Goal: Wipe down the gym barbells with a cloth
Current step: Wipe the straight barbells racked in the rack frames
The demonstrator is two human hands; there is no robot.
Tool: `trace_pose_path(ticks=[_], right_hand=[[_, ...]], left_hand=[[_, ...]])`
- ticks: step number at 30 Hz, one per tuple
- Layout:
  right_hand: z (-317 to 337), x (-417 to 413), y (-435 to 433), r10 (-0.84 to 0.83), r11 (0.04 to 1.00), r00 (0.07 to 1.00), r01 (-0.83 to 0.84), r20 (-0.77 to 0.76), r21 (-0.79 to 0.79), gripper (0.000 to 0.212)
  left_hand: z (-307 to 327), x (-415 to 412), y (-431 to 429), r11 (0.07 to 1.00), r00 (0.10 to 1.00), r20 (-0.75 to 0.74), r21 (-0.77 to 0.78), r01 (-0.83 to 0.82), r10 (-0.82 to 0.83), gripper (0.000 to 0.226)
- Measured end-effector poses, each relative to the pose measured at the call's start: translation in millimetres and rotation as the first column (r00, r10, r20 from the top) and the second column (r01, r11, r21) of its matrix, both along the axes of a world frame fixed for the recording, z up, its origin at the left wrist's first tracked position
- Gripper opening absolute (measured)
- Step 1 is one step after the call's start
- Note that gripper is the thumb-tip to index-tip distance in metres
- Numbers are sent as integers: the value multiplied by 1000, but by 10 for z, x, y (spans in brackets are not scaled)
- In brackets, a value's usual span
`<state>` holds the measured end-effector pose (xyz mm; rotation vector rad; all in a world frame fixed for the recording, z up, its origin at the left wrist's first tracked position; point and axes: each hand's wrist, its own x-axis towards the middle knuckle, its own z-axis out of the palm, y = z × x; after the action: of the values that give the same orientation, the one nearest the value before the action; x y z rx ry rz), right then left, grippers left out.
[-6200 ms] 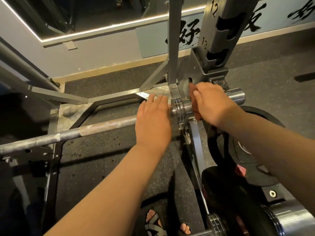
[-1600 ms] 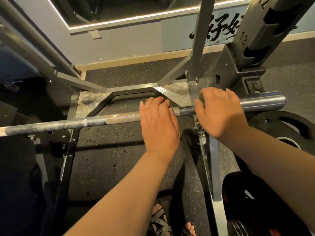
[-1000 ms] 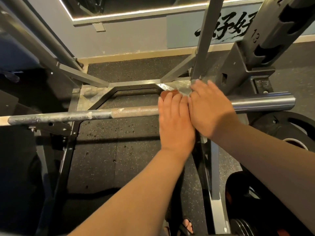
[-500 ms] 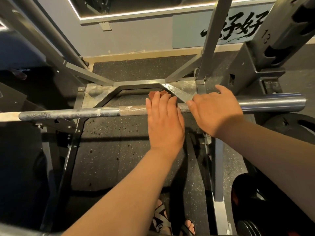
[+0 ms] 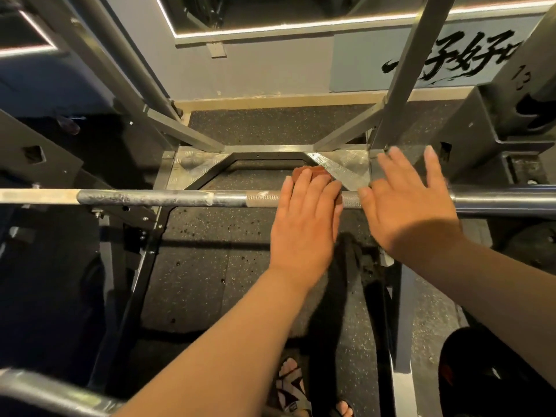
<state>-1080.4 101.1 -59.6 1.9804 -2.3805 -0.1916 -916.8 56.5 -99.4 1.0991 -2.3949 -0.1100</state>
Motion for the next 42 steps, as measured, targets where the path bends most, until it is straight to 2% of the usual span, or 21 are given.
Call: trace_pose_path(ticks=[2,4,8,9,12,13,16,20,23,28,31,35,36,38,40,42], right_hand=[[19,115,-88,5,998,991,-13,136,59,85],[-5,158,-142,-15,1000,968,12,252,14,75],[-114,138,-114,4,984,976,35,218,-173,62],[-108,139,-115,0,984,974,41,224,-176,59],[-74,157,-125,-18,987,970,55,243,-150,50],[-55,172,-125,-16,986,971,54,238,-156,47],[-31,212,-111,-30,980,976,71,216,-184,40],[1,235,-115,-43,980,981,78,188,-186,45],[47,300,-171,-100,989,975,118,197,-86,49],[-10,422,-257,-84,991,988,96,131,-89,57],[30,400,-225,-105,991,987,115,125,-75,56],[-28,399,-237,-87,991,992,96,94,-96,57],[-62,405,-241,-87,985,993,98,83,-144,56],[-103,410,-238,-82,966,993,100,84,-237,53],[-137,403,-240,-74,964,993,93,87,-249,46],[-139,398,-230,-56,959,993,82,103,-272,43]], left_hand=[[-1,206,-92,999,999,47,-53,14,-11,38],[-18,288,-98,999,1000,-3,-30,-24,24,37],[34,126,-42,995,991,-99,69,-78,85,30],[96,74,-121,993,993,-73,77,-90,96,27],[308,17,-368,986,982,130,76,-148,137,35],[323,39,-387,987,981,147,78,-140,127,36],[182,190,-176,992,996,33,92,-83,80,27],[38,314,6,995,996,-10,35,-89,89,39],[120,146,-140,990,993,48,76,-115,112,31],[97,254,-221,997,995,75,10,-70,70,31],[59,528,-261,973,973,25,-24,-228,229,34],[60,298,-225,908,902,-126,130,-398,414,28],[68,192,-176,908,901,-141,154,-390,411,26],[48,117,-79,949,940,-159,147,-280,302,26],[51,279,-106,987,981,-138,107,-120,134,29],[56,500,-216,995,994,-73,57,-80,85,31]])
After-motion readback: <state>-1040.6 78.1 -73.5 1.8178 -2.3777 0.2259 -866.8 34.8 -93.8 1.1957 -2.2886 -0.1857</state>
